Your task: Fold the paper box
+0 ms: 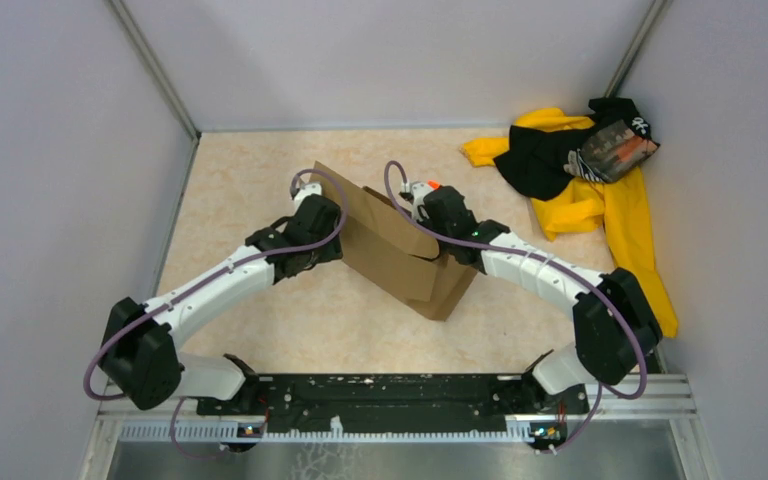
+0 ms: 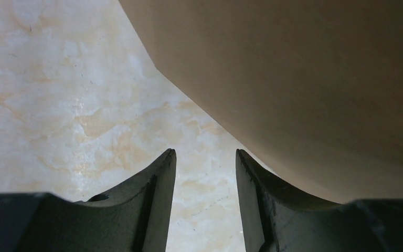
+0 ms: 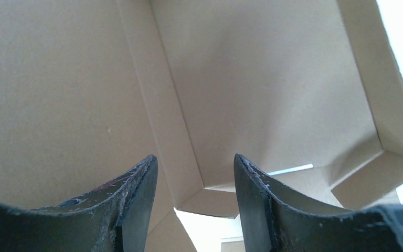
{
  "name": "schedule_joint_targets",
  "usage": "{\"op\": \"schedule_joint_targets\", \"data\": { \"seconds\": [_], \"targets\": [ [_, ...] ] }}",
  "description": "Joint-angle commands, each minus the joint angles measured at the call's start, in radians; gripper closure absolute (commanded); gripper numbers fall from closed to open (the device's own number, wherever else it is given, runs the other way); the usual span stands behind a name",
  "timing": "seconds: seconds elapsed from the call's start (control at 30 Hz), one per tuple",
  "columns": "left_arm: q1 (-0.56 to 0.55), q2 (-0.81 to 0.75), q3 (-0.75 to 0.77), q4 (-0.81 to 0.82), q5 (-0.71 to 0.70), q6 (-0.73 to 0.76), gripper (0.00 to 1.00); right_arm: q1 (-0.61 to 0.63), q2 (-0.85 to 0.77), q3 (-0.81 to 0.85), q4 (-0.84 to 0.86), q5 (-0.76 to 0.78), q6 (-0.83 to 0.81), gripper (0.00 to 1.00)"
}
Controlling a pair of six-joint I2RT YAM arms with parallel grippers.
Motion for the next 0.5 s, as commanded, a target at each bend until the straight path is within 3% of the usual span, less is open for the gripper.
{"op": "schedule_joint_targets", "data": {
  "seconds": [0.0, 0.47],
  "targets": [
    [0.051, 0.039, 0.051, 0.063, 0.033, 0.049, 0.48, 0.063, -0.036, -0.004, 0.044, 0.041, 0.044, 0.45],
    [0.169, 0.181, 0.138, 0.183, 0.085, 0.099, 0.48, 0.197, 0.012, 0.006, 0.081, 0.122, 0.213, 0.45]
  ]
}}
